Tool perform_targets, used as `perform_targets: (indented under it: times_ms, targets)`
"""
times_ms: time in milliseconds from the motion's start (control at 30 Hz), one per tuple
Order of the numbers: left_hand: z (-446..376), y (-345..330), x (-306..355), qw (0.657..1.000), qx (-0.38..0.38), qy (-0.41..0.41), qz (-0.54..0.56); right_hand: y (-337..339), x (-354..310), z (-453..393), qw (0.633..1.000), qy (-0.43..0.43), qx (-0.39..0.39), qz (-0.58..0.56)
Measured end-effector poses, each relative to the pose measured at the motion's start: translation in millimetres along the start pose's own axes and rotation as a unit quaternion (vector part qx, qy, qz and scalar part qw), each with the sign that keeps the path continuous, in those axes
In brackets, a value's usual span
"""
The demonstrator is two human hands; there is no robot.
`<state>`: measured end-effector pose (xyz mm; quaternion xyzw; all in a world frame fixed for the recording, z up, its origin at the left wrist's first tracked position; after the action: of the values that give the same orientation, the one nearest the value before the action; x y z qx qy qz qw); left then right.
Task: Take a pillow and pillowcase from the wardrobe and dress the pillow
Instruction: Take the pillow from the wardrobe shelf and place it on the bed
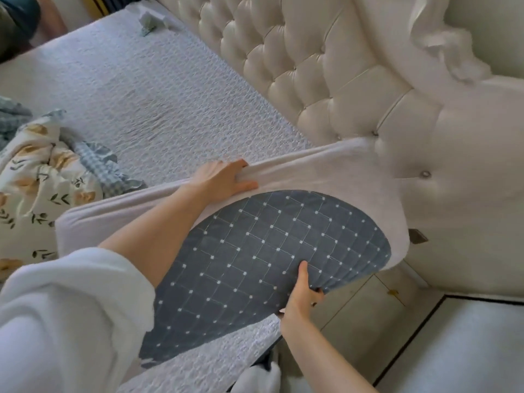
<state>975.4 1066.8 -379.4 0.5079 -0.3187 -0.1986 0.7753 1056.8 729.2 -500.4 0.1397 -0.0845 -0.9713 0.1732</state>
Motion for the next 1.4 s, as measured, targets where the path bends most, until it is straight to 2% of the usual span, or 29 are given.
perform_targets:
  times_ms: [67, 133, 167, 267, 333, 500, 600, 667, 733, 800, 867, 967, 1033, 1100, 1167, 1233, 1267, 1300, 1400]
  targets:
    - [-18, -27, -11, 1.0, 0.001, 0.011, -0.001, -15, 7, -20, 1.0, -0.009, 0.014, 0.016]
    - [-34, -57, -16, 1.0, 0.007, 0.014, 0.0, -35, 9, -43, 0.996, -0.003, 0.015, 0.084]
    - [-38, -79, -18, 1.0, -0.012, 0.013, -0.002, -48, 9, -54, 0.991, 0.002, 0.0, 0.132]
    - [-26, -173, -28, 0.986, -0.159, 0.033, 0.028, -97, 3, -86, 0.958, 0.038, -0.073, 0.275]
    - [-4, -223, -39, 0.981, -0.183, 0.044, 0.039, -119, -11, -103, 0.928, 0.076, -0.068, 0.359]
    - [19, -237, -51, 0.997, -0.029, 0.001, 0.074, -126, -29, -127, 0.9, 0.044, -0.015, 0.433]
    - [36, -228, -58, 0.99, 0.04, 0.025, 0.136, -133, -42, -119, 0.862, 0.061, 0.013, 0.503]
    - [58, -226, -60, 0.979, 0.081, 0.067, 0.177, -153, -59, -105, 0.807, 0.135, 0.017, 0.574]
    - [83, -227, -61, 0.958, 0.123, 0.128, 0.224, -189, -79, -82, 0.703, 0.273, 0.003, 0.657]
    - [112, -231, -64, 0.912, 0.176, 0.219, 0.298, -227, -92, -53, 0.607, 0.388, -0.024, 0.693]
    - [141, -236, -65, 0.848, 0.235, 0.314, 0.355, -260, -94, -35, 0.538, 0.452, -0.049, 0.71]
    - [178, -252, -63, 0.754, 0.281, 0.438, 0.401, -296, -93, -25, 0.452, 0.491, -0.058, 0.742]
    - [195, -273, -57, 0.678, 0.266, 0.517, 0.449, -314, -94, -22, 0.398, 0.512, -0.054, 0.759]
    - [207, -299, -44, 0.587, 0.233, 0.588, 0.506, -329, -92, -21, 0.339, 0.538, -0.057, 0.77]
    - [209, -323, -26, 0.471, 0.216, 0.633, 0.575, -341, -92, -22, 0.29, 0.559, -0.062, 0.774]
    - [198, -342, -3, 0.358, 0.209, 0.644, 0.643, -351, -94, -28, 0.251, 0.566, -0.065, 0.782]
    - [191, -347, 7, 0.326, 0.205, 0.64, 0.665, -354, -97, -32, 0.237, 0.564, -0.063, 0.789]
    - [182, -351, 15, 0.312, 0.202, 0.634, 0.678, -357, -101, -38, 0.227, 0.557, -0.06, 0.797]
    - [153, -354, 31, 0.295, 0.212, 0.603, 0.71, -362, -118, -55, 0.211, 0.524, -0.051, 0.824]
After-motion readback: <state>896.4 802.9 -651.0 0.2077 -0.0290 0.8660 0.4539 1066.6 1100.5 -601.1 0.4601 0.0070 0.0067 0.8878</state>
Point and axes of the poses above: each hand's wrist, its own z-axis away from the middle knuckle, its own y-axis out of the back of the hand, x = y × z, the point moved 10 cm from there along -z, towards the middle knuckle, and after that the axes turned 9 degrees about -y, right-handed, at the moved point
